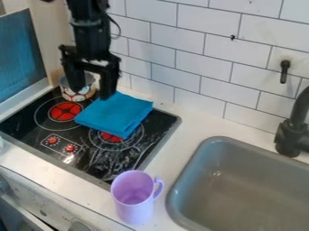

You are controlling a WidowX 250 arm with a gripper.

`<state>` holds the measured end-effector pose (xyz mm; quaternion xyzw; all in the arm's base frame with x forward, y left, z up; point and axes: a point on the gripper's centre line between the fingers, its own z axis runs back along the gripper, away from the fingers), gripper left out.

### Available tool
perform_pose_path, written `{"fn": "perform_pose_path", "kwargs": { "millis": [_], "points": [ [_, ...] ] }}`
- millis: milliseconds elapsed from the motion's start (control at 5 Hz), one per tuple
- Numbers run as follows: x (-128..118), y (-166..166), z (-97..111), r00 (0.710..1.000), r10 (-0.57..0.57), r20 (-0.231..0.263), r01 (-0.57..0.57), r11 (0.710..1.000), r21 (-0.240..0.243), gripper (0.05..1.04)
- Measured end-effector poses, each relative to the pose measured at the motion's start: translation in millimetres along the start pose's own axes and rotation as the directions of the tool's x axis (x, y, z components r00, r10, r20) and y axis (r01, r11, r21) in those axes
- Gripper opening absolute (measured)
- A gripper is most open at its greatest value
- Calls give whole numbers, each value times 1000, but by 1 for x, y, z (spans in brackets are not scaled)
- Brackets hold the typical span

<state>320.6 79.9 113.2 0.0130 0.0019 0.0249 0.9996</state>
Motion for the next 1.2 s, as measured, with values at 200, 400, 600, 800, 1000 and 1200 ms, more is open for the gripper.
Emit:
{"fn": "perform_pose_path", "kwargs": {
  "millis": [200, 400, 600, 800, 1000, 1200],
  "points": [
    [-18, 1, 23, 999, -51, 15, 51, 999, 7, 1003],
    [-18, 1, 27, 998, -59, 30, 58, 998, 11, 1003],
    [-18, 2, 27, 998, -59, 28, 59, 998, 12, 1003],
    [-18, 2, 27, 998, -59, 30, 59, 998, 13, 1003],
    [-18, 2, 27, 998, -59, 30, 59, 998, 13, 1003],
    [-18, 2, 27, 998, -58, 30, 57, 998, 13, 1003]
  ]
}}
